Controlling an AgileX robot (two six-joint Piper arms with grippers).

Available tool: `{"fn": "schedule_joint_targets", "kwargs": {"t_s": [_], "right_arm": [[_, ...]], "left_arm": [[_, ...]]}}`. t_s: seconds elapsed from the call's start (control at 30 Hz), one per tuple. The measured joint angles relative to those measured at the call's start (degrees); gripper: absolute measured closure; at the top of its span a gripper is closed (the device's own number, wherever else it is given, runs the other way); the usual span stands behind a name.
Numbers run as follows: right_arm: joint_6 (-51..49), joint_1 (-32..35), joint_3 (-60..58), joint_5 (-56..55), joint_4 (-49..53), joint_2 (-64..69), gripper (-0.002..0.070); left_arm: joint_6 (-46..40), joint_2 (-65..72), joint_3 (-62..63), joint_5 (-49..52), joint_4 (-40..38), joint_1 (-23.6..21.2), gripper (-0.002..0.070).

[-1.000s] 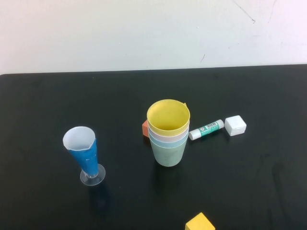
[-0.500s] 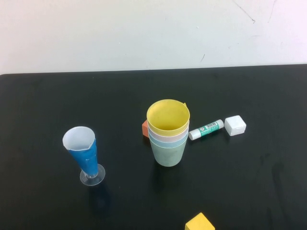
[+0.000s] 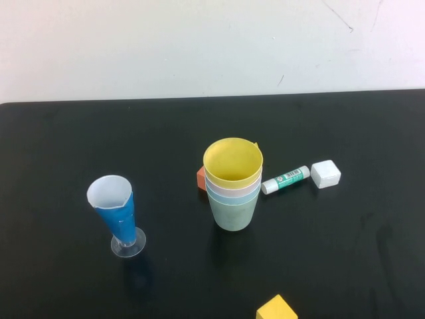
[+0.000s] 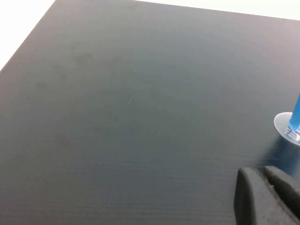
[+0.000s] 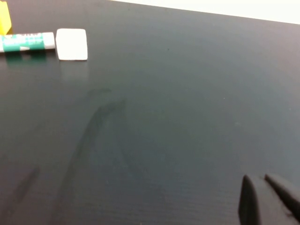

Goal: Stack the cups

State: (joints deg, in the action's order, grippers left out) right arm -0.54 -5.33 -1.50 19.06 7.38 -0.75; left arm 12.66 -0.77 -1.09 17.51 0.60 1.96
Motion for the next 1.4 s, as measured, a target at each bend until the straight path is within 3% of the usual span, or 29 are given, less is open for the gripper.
{"fn": "schedule_joint_targets", "kwargs": {"t_s": [0.93,1.4], "right_arm": [[0.00,0.00,0.00,0.00,0.10,0.00,0.0678],[0.00,5.14,0.00,0.00,0.10,0.00,0.0678]], "left_arm": [[0.00,0.00,0.00,0.00,0.00,0.00,0.0677],[-0.15,0.00,0.00,0.00,0.00,0.00,0.0677]]}}
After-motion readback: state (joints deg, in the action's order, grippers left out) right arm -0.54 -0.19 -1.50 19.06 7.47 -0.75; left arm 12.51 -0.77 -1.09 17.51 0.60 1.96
